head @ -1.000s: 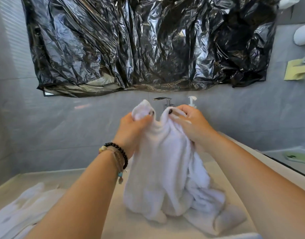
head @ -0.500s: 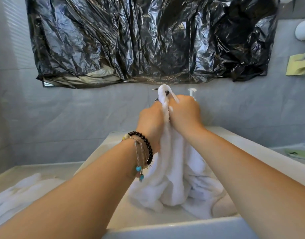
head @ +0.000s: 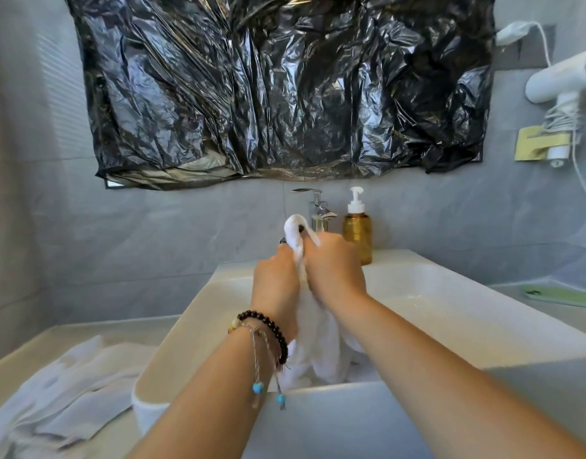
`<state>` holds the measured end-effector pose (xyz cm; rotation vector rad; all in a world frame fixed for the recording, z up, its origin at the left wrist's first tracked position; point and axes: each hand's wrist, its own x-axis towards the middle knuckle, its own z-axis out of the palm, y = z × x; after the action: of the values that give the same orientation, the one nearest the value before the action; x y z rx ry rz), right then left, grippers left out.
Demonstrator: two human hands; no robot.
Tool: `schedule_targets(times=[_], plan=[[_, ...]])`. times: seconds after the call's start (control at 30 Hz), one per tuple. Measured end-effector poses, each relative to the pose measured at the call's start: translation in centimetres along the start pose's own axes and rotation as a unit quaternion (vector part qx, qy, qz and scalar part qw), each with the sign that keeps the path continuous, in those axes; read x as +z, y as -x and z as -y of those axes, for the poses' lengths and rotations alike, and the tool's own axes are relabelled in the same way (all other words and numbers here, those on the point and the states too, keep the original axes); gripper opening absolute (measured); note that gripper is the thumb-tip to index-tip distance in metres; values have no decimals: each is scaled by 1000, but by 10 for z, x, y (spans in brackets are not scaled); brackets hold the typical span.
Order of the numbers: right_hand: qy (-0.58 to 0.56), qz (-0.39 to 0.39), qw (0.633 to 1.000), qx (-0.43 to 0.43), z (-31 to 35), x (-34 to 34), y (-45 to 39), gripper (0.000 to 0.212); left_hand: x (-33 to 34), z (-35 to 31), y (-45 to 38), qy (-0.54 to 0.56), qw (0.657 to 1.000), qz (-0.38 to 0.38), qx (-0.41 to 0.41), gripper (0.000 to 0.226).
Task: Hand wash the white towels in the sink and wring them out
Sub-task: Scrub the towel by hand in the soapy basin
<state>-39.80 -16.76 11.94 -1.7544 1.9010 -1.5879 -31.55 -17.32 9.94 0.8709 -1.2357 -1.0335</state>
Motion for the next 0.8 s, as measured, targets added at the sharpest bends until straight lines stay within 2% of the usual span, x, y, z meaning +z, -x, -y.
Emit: schedule_targets(times=[0.1,0.2,0.33,0.47,0.57,0.63,0.7,0.73,0.8], plan=[[-49,-5,998,-37,17,8,45,41,-12,-5,7,111,989,-71,-61,39],[-53,3,998,-25,19,7,56,39,-12,-10,20,80,992,10,-98,33],[-33,62,996,48,10,-4,30,39,-11,3,30,42,992,38,-116,15],[17,73,996,53,6,11,34,37,-20,19,30,57,990,4,-125,21],[30,22,999,25,11,10,41,29,-22,16,34,114,983,8,-143,21],[31,1,999,-36,22,7,57,31,-23,10,42,122,985,18,-119,28],[1,13,997,-78,30,6,76,42,-24,7,42,28,998,33,-37,38],[-20,18,997,-79,31,5,81,45,-26,7,42,-5,999,35,-2,37],[-58,27,996,-66,29,-2,79,52,-26,3,44,26,999,15,11,20]])
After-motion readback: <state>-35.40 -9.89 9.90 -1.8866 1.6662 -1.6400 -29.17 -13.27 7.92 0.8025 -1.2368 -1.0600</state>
